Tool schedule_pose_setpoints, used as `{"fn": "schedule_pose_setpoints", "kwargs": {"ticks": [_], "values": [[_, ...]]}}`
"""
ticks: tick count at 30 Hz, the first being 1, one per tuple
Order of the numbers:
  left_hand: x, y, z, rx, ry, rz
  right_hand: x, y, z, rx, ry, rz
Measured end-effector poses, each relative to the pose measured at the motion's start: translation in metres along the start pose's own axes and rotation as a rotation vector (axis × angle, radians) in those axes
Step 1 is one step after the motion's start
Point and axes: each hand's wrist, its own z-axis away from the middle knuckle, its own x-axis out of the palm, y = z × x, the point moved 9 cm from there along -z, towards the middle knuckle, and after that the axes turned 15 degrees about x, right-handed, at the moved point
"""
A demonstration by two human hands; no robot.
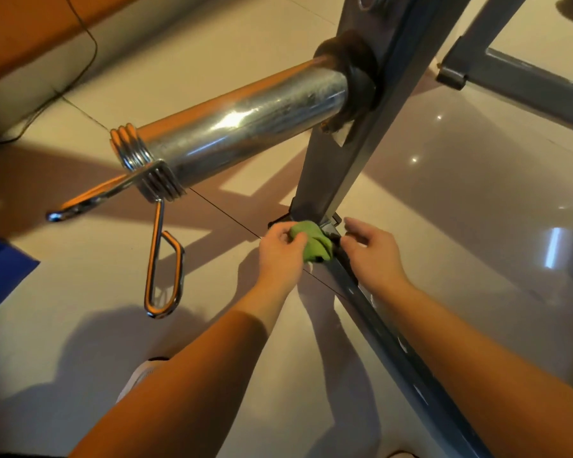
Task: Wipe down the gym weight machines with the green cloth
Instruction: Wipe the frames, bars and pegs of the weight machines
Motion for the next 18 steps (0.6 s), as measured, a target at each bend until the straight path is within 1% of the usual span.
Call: {"fn": "schedule_pose_setpoints", "kwargs": {"ticks": [1, 2, 3, 6, 9, 11, 12, 15, 18], "values": [[-0.005, 0.003, -0.010, 0.033, 0.070, -0.032, -0.006, -0.004, -0.004, -0.005, 0.047, -0.011], [-0.007, 0.008, -0.019, 0.051, 0.102, -0.072, -0.009, -0.009, -0.007, -0.017, 0.074, -0.008], [-0.004, 0.012, -0.027, 0.056, 0.100, -0.114, -0.010, -0.014, -0.008, -0.034, 0.084, 0.004], [0.015, 0.011, -0.037, 0.075, 0.052, -0.180, -0.002, -0.032, -0.008, -0.108, 0.066, -0.003], [0.028, 0.001, -0.019, 0.152, -0.017, -0.326, 0.005, -0.039, -0.007, -0.174, 0.076, -0.024], [0.039, -0.008, -0.008, 0.158, -0.082, -0.339, 0.006, -0.037, -0.007, -0.180, 0.099, -0.050], [0.043, -0.010, -0.007, 0.140, -0.081, -0.328, 0.006, -0.038, -0.007, -0.182, 0.098, -0.056], [0.043, -0.011, -0.001, 0.059, -0.007, -0.257, 0.004, -0.040, -0.006, -0.154, 0.067, -0.075], [0.017, -0.007, 0.010, 0.068, 0.113, -0.229, -0.001, -0.038, -0.002, -0.129, 0.042, -0.053]]}}
